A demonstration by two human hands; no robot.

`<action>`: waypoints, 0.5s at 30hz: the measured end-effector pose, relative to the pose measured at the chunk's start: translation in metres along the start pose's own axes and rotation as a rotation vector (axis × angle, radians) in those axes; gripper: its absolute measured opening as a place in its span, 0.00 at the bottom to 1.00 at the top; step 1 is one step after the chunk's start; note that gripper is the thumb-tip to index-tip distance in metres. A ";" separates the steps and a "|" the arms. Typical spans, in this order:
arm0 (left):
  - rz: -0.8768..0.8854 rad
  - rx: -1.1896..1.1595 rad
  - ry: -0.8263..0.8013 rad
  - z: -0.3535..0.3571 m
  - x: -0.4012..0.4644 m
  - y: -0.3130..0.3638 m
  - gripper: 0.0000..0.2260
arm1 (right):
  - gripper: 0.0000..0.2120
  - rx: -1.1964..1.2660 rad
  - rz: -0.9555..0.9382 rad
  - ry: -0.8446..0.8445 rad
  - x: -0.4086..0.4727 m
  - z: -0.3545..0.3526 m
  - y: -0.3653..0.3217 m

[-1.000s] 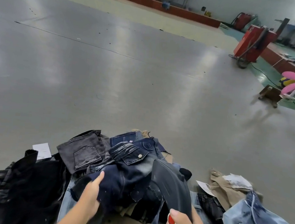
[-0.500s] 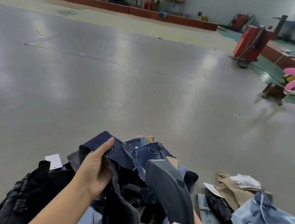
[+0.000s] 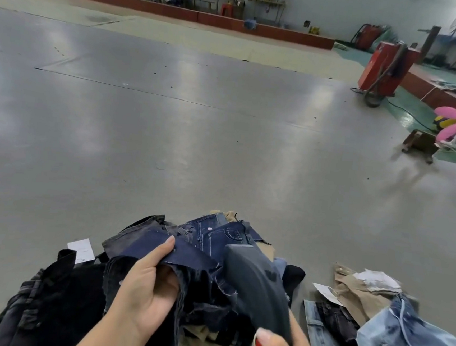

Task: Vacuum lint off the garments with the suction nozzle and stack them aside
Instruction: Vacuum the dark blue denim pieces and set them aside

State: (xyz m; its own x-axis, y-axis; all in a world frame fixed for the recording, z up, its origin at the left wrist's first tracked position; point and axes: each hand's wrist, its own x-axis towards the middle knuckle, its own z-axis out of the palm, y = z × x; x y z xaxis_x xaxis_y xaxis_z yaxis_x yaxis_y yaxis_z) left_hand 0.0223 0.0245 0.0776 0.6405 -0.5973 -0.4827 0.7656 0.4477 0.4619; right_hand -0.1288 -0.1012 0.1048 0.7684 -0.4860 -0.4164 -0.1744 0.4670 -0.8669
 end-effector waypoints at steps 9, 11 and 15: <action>-0.040 -0.012 -0.022 0.005 0.000 -0.007 0.11 | 0.20 0.223 -0.137 -0.070 -0.016 -0.023 0.028; -0.043 0.003 -0.028 0.005 0.000 -0.008 0.10 | 0.26 0.141 -0.128 -0.170 -0.015 -0.022 0.028; -0.092 0.094 -0.019 -0.001 -0.005 -0.006 0.16 | 0.29 0.057 -0.025 -0.055 -0.013 -0.029 0.028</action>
State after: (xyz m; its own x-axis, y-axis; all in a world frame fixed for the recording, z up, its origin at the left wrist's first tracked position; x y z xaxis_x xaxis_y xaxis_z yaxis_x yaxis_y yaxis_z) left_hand 0.0149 0.0254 0.0762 0.5660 -0.6458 -0.5125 0.8115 0.3266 0.4846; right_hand -0.1618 -0.1033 0.0785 0.8049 -0.4575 -0.3780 -0.1207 0.4974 -0.8591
